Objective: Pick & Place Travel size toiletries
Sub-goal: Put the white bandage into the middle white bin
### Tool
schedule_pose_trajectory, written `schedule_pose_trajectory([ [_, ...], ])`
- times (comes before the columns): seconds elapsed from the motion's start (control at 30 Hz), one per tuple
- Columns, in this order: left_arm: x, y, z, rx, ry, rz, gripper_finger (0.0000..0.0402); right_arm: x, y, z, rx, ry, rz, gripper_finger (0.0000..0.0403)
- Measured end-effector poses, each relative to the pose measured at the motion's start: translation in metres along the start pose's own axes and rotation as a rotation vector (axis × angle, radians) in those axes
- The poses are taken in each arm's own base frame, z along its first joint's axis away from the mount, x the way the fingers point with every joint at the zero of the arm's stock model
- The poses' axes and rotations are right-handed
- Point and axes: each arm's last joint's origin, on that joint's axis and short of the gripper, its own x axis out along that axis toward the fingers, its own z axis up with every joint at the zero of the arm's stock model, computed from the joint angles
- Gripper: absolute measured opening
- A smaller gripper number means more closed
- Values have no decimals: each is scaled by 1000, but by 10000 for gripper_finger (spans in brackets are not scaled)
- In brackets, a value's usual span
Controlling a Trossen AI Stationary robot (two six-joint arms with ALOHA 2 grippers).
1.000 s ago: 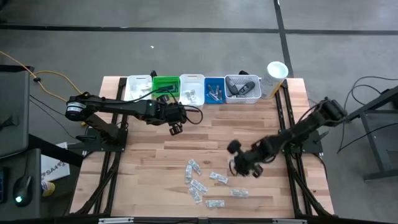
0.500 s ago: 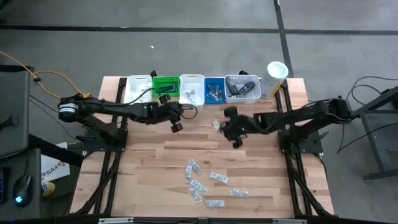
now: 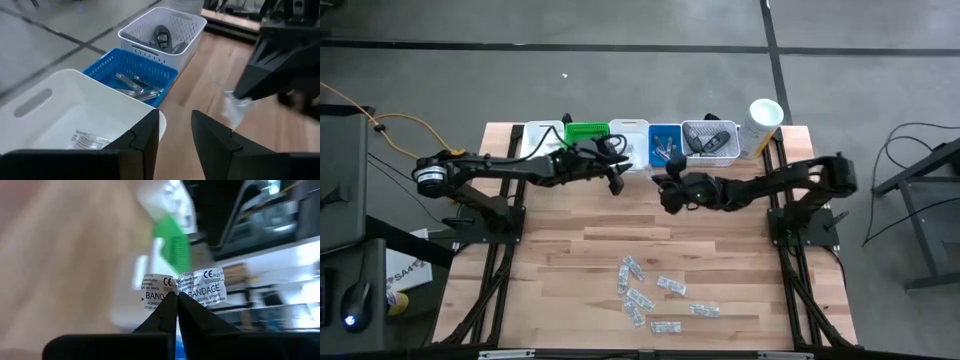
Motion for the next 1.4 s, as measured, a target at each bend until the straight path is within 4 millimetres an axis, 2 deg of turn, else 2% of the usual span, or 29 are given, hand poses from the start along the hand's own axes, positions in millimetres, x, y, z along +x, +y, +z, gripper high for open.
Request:
schedule_pose_trajectory([
  [0.17,0,0,1,-126,-12,-14,118,20,5,-4,-83,-20,-139,3],
  [0.37,0,-2,9,-229,-84,-42,132,39,12,-13,-123,3,-145,3],
  [0.53,-1,-2,10,-281,-97,-46,142,50,3,-11,-102,10,-177,3],
  [0.77,-1,0,12,-402,-135,26,144,55,-13,0,-51,-21,-225,3],
  [1.27,-1,0,15,-475,-172,32,144,53,-12,9,-46,-51,-237,3],
  [1.4,-1,0,14,-475,-167,34,144,54,-18,14,-40,-79,-246,3],
])
